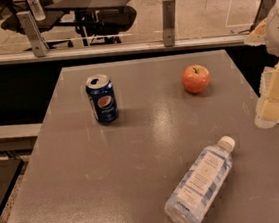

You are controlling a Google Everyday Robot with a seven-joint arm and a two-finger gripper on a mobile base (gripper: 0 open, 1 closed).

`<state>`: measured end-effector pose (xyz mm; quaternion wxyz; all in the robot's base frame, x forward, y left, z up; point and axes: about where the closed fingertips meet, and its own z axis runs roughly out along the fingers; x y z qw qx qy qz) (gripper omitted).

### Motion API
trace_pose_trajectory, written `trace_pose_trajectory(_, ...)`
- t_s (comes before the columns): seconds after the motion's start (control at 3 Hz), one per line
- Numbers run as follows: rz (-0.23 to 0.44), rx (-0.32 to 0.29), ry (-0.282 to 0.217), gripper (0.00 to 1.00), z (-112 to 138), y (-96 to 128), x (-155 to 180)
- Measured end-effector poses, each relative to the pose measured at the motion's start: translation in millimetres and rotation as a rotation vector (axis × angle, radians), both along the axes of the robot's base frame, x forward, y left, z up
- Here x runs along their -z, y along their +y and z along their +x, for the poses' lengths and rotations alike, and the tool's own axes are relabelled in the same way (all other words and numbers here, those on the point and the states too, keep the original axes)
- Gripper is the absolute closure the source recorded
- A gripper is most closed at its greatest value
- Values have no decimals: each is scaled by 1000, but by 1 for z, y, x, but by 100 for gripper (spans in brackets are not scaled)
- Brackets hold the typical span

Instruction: Pick pepsi can

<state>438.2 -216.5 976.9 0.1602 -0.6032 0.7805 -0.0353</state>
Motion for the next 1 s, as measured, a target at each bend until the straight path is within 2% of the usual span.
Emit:
trace_pose_trajectory(0.33,0,0,0,0,0,0,0)
trace_pose_trajectory(0.67,37,-13,8,0,9,11,0)
trace_pose_trajectory(1.0,124,-59,6,0,34,51,3)
